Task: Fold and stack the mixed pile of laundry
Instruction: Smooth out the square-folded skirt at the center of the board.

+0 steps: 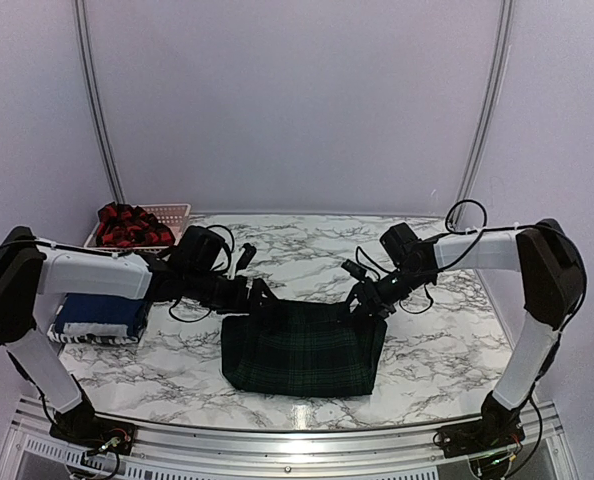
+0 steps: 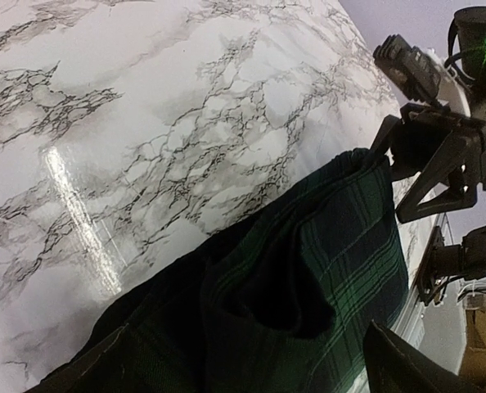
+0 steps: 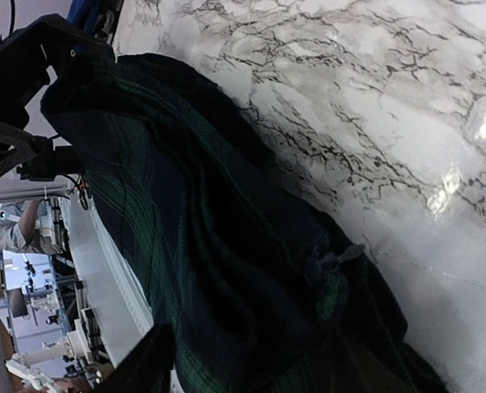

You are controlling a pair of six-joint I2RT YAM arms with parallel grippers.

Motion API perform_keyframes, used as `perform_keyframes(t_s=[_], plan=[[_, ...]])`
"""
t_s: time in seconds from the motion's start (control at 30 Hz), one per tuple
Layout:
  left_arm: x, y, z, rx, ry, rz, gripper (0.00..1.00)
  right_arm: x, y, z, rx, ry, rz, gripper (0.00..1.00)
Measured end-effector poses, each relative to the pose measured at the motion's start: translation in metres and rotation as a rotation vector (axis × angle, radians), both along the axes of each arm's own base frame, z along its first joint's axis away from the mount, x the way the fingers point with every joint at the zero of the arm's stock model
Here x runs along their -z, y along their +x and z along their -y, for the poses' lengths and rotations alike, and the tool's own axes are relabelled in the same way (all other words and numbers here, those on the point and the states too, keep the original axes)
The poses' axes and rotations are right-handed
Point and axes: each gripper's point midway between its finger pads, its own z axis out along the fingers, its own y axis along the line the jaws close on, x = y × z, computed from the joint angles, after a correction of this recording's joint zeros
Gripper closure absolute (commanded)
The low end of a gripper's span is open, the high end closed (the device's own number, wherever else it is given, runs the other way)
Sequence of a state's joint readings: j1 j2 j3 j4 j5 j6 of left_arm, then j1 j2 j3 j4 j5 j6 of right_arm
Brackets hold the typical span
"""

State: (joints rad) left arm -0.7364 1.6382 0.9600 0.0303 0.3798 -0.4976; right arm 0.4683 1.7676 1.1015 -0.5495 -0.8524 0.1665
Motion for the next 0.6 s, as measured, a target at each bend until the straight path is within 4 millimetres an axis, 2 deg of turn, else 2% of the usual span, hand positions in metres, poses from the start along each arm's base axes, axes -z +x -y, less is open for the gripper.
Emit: perform_keyframes(t_s=[0.03,0.2,0.23,0.27,0.3,0.47,0.53,0.6], plan=[[0.001,0.002,0.003,-0.004,-0.013,-0.005,0.12,0.003,0.000,-0.001,-0.004,-0.005,-0.004,0.58],[0.008,0.006,0.014,-0.002,-0.047,-0.035,0.61,0.000,0.009,-0.005,-0.004,-0.014,0.023,0.90],[0.007,0.007,0.017,0.002,-0.054,-0.037,0.67,-0.003,0.011,-0.006,-0.005,-0.011,0.032,0.97],[0.004,0.009,0.019,0.005,-0.062,-0.036,0.73,-0.006,0.012,-0.007,-0.004,-0.010,0.037,1.00],[0.000,0.010,0.022,0.009,-0.072,-0.032,0.77,-0.008,0.014,-0.007,-0.004,-0.009,0.044,1.00],[-0.029,0.023,0.033,0.006,-0.118,0.012,0.83,-0.020,0.018,-0.001,0.014,-0.025,0.071,1.00],[-0.037,0.029,0.038,0.004,-0.129,0.027,0.86,-0.023,0.020,0.004,0.025,-0.034,0.087,1.00],[-0.035,0.036,0.043,-0.006,-0.126,0.030,0.84,-0.018,0.023,0.012,0.043,-0.060,0.098,1.00]])
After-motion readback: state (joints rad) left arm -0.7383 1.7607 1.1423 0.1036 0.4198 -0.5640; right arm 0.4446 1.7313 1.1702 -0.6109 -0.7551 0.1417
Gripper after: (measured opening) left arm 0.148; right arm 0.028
